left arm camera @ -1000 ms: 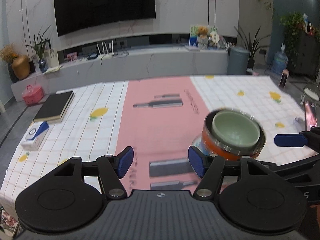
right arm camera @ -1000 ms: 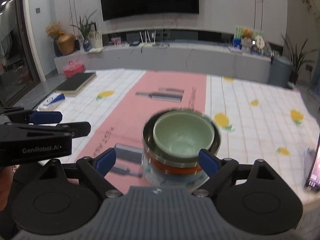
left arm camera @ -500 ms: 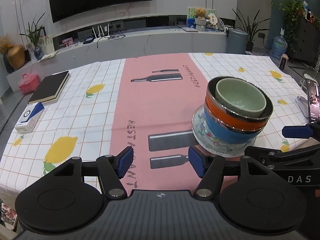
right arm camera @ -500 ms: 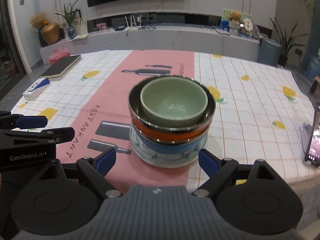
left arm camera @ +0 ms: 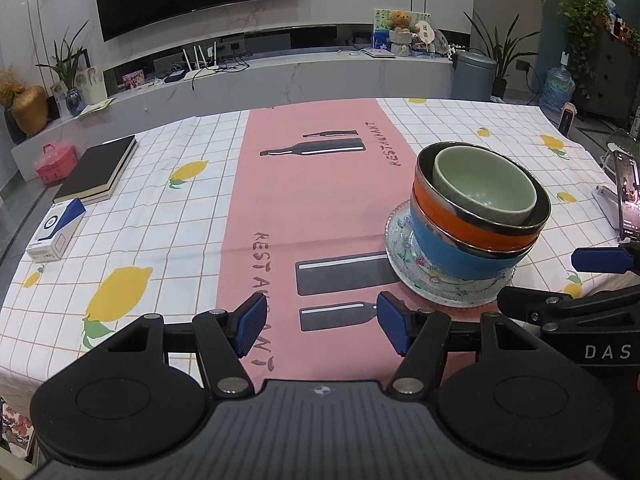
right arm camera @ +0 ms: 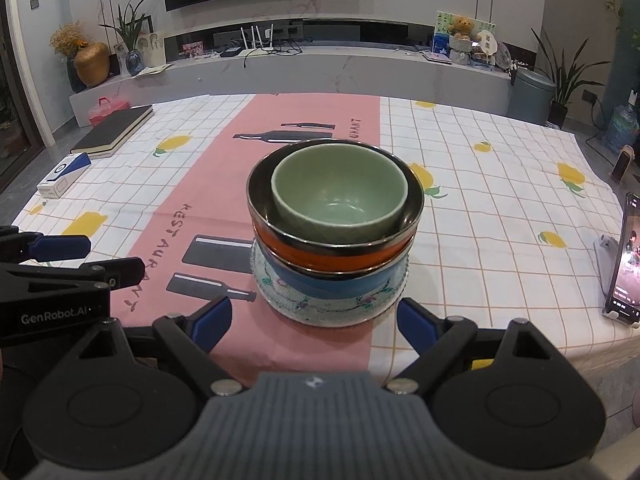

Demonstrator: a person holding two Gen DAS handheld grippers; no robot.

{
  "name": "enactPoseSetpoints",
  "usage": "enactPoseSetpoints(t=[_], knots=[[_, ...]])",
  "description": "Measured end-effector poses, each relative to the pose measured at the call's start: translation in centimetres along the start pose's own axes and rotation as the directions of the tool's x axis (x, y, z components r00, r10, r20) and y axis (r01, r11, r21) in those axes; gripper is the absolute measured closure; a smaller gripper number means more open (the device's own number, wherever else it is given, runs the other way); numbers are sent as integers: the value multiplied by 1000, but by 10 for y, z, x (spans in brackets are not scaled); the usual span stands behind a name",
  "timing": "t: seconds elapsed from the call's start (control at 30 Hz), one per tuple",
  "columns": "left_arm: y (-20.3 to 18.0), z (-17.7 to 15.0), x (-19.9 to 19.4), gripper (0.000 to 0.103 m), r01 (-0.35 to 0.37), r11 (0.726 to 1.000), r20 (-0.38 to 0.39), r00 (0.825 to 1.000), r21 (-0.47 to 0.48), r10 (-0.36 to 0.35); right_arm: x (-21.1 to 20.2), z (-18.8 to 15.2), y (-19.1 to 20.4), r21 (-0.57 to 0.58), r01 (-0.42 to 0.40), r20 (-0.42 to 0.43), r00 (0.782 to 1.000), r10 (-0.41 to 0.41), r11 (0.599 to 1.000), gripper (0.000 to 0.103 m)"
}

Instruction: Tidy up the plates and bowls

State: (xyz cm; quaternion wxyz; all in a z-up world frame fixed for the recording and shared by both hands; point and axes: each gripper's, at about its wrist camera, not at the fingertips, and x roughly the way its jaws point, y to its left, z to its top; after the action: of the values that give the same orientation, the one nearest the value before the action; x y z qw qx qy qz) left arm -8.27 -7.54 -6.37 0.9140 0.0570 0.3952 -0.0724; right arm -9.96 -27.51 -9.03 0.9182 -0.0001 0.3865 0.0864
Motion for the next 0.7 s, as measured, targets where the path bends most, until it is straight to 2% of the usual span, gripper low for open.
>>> enactPoseSetpoints(t=[0.7], knots=[[1, -4, 2, 29, 4, 1000, -14, 1000, -7, -4, 1, -3, -1, 2, 1, -6, 1000, -1, 1000, 15]])
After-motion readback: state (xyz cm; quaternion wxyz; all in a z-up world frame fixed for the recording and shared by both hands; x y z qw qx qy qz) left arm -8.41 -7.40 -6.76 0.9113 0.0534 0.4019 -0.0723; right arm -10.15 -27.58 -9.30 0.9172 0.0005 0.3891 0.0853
